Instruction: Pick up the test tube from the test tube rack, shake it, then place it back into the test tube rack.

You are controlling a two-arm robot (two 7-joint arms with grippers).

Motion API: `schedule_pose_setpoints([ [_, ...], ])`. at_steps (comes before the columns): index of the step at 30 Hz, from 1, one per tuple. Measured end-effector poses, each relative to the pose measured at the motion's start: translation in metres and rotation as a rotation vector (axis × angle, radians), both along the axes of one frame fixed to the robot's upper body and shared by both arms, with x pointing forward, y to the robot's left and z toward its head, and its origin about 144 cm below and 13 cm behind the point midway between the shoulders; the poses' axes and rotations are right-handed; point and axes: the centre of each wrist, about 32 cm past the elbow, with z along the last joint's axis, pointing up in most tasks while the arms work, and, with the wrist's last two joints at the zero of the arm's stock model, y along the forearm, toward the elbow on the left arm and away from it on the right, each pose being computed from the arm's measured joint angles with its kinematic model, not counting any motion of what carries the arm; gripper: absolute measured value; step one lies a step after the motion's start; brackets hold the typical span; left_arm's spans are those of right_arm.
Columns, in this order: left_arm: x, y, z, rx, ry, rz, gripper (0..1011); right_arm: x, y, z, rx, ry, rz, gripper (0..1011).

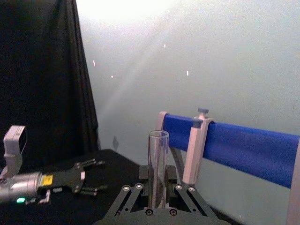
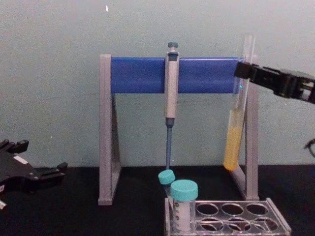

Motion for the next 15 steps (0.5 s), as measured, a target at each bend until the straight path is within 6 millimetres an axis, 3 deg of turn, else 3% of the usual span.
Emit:
schedule_pose_setpoints([
  [7, 0.000, 0.000, 0.000, 0.000, 0.000, 0.000, 1001, -0.009, -0.013, -0.003, -0.053, -0.021, -0.011, 217],
  [15, 0.000, 0.000, 0.000, 0.000, 0.000, 0.000, 1001, -0.010, -0.012, -0.009, -0.055, -0.060, -0.044, 217],
])
